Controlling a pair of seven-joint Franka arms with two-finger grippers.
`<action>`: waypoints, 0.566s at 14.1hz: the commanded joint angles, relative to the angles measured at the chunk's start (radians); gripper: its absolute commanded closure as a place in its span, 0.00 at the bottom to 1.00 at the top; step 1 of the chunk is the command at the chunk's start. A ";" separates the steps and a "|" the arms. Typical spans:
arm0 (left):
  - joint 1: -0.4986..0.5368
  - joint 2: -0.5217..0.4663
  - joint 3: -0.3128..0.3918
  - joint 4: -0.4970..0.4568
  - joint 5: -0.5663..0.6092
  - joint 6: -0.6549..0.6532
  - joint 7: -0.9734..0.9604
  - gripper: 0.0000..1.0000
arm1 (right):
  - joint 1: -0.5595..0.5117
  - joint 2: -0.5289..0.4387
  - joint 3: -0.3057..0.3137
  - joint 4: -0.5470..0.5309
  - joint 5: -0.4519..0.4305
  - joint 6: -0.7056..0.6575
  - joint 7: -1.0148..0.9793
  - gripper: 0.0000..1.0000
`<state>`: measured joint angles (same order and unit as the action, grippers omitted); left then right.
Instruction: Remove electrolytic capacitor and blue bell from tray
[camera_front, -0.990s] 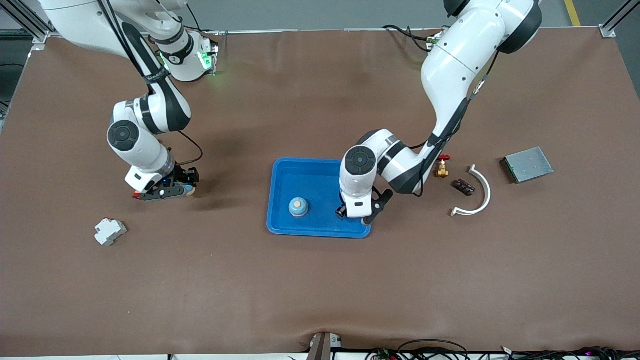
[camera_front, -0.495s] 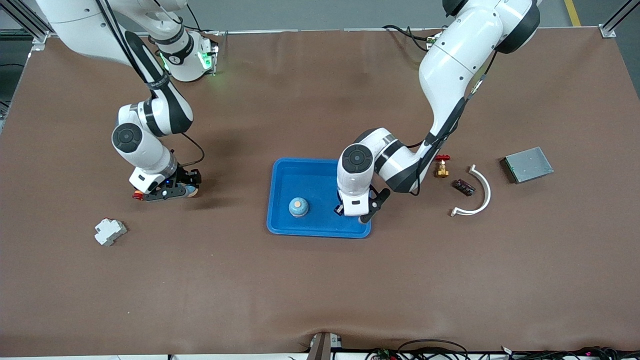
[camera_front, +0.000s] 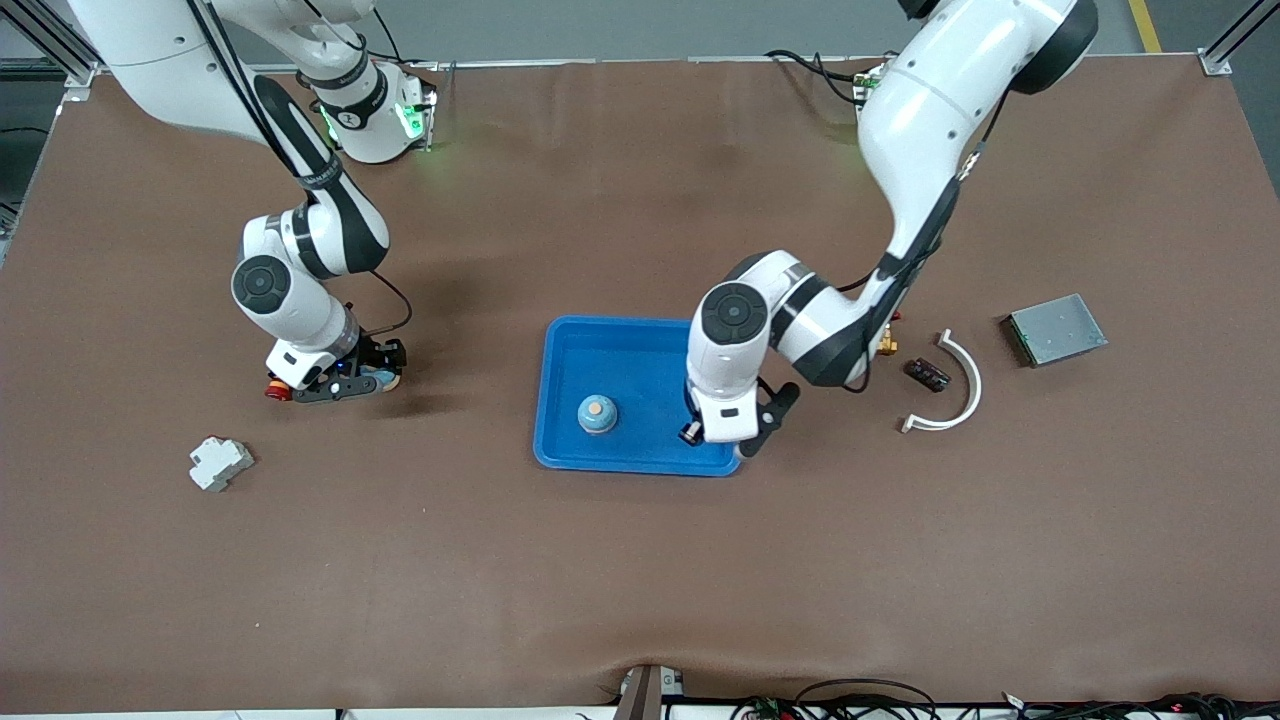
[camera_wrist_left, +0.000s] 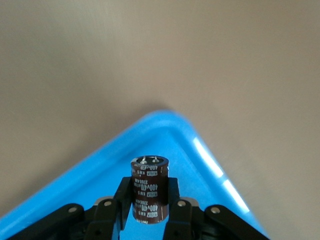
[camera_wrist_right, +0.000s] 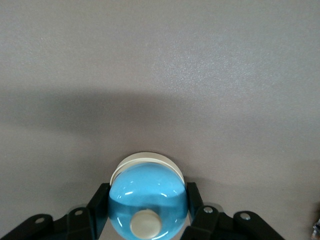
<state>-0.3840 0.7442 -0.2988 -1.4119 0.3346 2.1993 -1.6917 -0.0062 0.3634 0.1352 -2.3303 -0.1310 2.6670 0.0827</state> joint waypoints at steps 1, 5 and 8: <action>0.071 -0.140 0.000 -0.033 0.014 -0.142 0.109 1.00 | -0.020 -0.001 0.015 -0.006 0.019 0.013 -0.026 1.00; 0.206 -0.184 -0.002 -0.050 0.009 -0.271 0.332 1.00 | -0.020 0.009 0.017 -0.006 0.019 0.030 -0.024 1.00; 0.363 -0.229 -0.006 -0.155 0.000 -0.277 0.582 1.00 | -0.015 0.009 0.015 0.002 0.019 0.030 -0.021 0.00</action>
<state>-0.1103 0.5677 -0.2942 -1.4664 0.3346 1.9215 -1.2398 -0.0063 0.3716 0.1364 -2.3298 -0.1309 2.6860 0.0826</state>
